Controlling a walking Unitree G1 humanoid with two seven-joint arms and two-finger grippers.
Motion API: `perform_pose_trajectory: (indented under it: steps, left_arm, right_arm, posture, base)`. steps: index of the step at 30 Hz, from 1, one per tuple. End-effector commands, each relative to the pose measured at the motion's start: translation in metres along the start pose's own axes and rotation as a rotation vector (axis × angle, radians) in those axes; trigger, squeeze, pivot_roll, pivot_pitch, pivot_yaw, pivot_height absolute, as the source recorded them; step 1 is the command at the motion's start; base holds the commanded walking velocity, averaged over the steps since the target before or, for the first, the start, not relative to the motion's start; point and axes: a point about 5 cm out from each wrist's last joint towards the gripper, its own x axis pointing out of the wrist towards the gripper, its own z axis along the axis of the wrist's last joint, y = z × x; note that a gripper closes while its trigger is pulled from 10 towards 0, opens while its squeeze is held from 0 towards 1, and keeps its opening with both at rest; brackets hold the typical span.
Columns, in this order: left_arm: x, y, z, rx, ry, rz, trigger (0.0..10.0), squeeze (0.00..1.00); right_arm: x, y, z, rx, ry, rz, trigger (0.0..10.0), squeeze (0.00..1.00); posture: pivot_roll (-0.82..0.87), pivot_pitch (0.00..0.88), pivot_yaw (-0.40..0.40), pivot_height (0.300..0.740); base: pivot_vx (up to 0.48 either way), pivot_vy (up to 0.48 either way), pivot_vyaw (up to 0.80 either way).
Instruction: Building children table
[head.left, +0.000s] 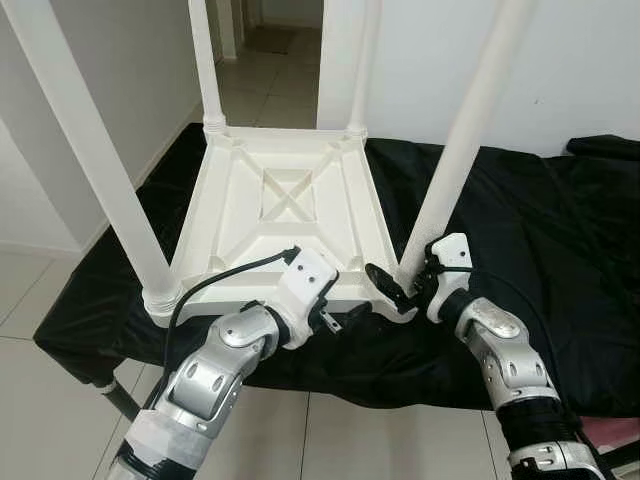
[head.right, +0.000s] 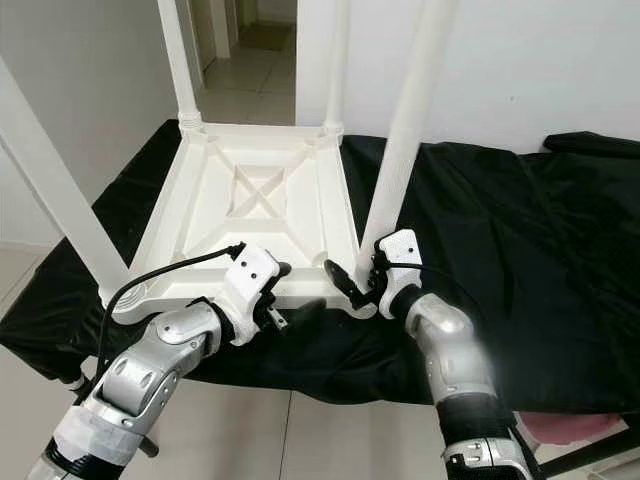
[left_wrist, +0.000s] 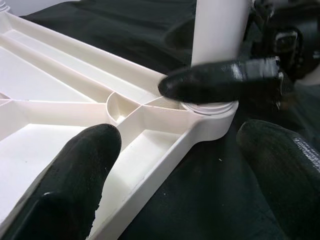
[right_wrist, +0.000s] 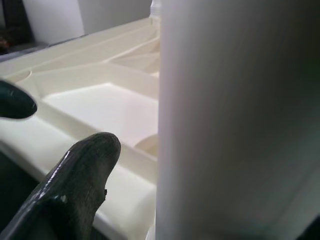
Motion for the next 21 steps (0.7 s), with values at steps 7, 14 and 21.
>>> perform_pose_trajectory:
  steps: [7, 14, 21]
  left_arm:
    - [-0.003, 0.0, -0.016, -0.034, 0.038, -0.009, 10.0, 0.0]
    - [-0.003, 0.001, -0.017, -0.03, 0.04, -0.007, 10.0, 0.0]
    - [-0.001, 0.003, -0.02, -0.033, 0.036, 0.006, 10.0, 0.0]
  right_arm:
    - [0.009, 0.001, -0.007, -0.024, 0.012, 0.084, 2.2, 0.0]
    - [0.008, -0.001, -0.011, -0.023, 0.019, 0.086, 0.0, 0.0]
    - [0.005, 0.001, -0.019, -0.003, 0.02, 0.042, 10.0, 0.0]
  posture:
    - [0.0, 0.0, -0.004, 0.74]
    - [0.0, 0.0, -0.003, 0.74]
    - [-0.02, 0.0, 0.004, 0.74]
  base:
    - [0.0, 0.0, 0.0]
    - [0.0, 0.0, 0.0]
    - [0.0, 0.0, 0.0]
